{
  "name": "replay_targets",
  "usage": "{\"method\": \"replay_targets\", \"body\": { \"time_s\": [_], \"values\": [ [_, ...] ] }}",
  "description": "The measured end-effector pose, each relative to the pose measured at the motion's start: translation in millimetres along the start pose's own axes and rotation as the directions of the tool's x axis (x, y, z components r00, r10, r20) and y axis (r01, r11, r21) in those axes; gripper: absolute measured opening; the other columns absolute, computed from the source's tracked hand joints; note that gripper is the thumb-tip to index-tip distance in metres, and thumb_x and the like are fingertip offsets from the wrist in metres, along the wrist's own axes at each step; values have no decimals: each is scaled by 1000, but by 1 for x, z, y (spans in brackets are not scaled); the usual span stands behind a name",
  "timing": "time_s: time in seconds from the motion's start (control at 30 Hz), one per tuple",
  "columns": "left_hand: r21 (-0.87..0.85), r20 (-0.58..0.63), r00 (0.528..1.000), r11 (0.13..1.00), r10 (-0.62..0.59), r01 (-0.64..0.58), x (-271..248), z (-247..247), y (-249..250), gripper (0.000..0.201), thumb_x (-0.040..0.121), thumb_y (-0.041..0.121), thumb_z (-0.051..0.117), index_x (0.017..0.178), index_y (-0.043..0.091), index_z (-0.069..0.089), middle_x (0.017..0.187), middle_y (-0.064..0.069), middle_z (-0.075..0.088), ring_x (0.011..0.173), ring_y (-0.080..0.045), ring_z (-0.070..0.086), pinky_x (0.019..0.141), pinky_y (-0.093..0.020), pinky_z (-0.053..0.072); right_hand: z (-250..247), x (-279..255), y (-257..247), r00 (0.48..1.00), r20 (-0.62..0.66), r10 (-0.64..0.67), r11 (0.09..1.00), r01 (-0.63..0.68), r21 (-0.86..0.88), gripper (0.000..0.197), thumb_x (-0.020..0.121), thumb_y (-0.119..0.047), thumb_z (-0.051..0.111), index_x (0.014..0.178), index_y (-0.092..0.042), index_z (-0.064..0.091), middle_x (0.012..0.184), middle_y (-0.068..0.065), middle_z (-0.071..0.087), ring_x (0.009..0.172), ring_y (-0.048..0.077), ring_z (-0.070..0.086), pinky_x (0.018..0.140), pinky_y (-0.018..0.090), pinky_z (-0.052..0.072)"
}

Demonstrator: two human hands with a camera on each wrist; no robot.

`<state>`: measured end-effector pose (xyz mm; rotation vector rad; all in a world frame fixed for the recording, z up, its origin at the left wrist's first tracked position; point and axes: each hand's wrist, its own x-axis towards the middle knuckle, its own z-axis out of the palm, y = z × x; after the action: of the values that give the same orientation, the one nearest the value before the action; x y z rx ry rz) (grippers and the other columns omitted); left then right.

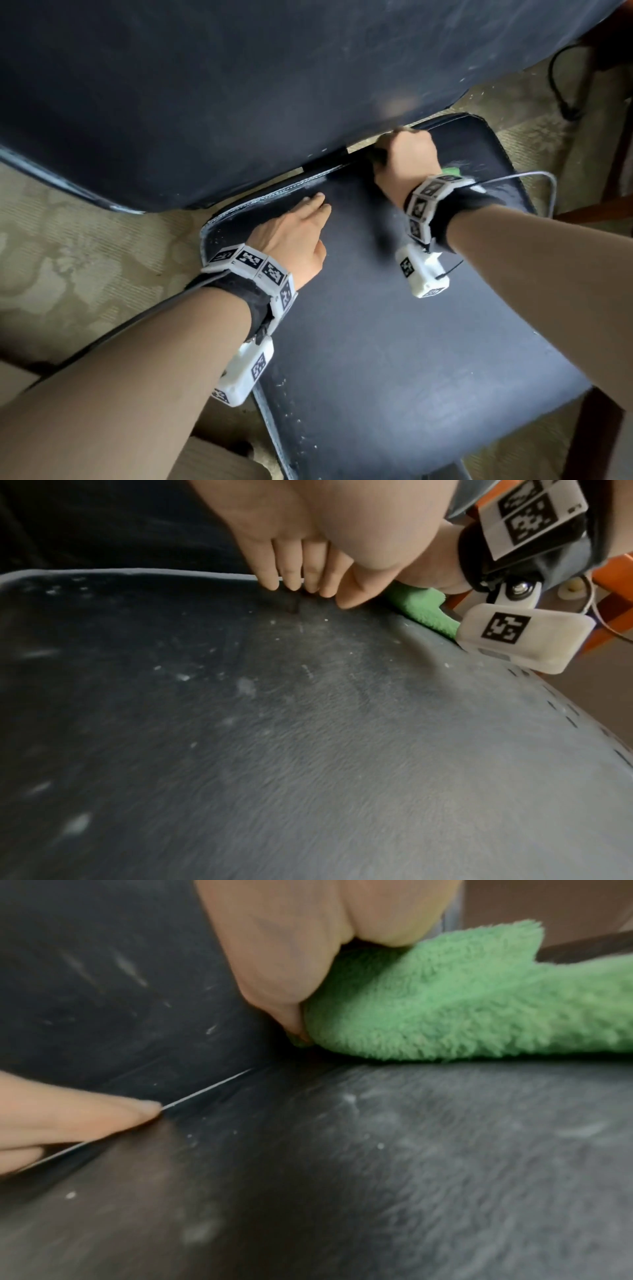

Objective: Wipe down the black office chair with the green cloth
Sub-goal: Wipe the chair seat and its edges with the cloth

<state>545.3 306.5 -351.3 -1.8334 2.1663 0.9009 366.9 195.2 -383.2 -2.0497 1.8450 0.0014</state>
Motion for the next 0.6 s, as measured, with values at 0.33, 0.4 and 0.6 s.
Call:
{"method": "replay_targets", "body": {
  "time_s": [0.33, 0.4, 0.6],
  "values": [
    [44, -2, 999, 998, -47, 47, -13, 6, -14, 57, 93, 17, 46, 148, 28, 38, 163, 21, 14, 139, -13, 43, 102, -40, 46, 24, -21, -53, 983, 59, -174, 982, 168, 91, 32, 85, -20, 57, 115, -19, 68, 117, 11, 61, 104, 39, 58, 86, 38, 52],
    [60, 20, 999, 997, -45, 44, -13, 2, -15, 55, 94, 17, 45, 148, 29, 38, 162, 23, 15, 138, -12, 43, 102, -37, 46, 16, -15, -35, 997, 25, -79, 996, 78, 34, 31, 86, -20, 57, 115, -18, 67, 118, 16, 59, 105, 42, 56, 85, 39, 49],
    [99, 53, 998, 995, -38, 32, -10, 3, -12, 53, 95, 20, 44, 148, 25, 36, 164, 19, 12, 134, -19, 48, 99, -38, 47, 27, -12, -50, 998, 18, -62, 998, 62, 24, 33, 85, -19, 57, 115, -14, 67, 115, 17, 61, 104, 40, 58, 83, 37, 48]
  ]
}}
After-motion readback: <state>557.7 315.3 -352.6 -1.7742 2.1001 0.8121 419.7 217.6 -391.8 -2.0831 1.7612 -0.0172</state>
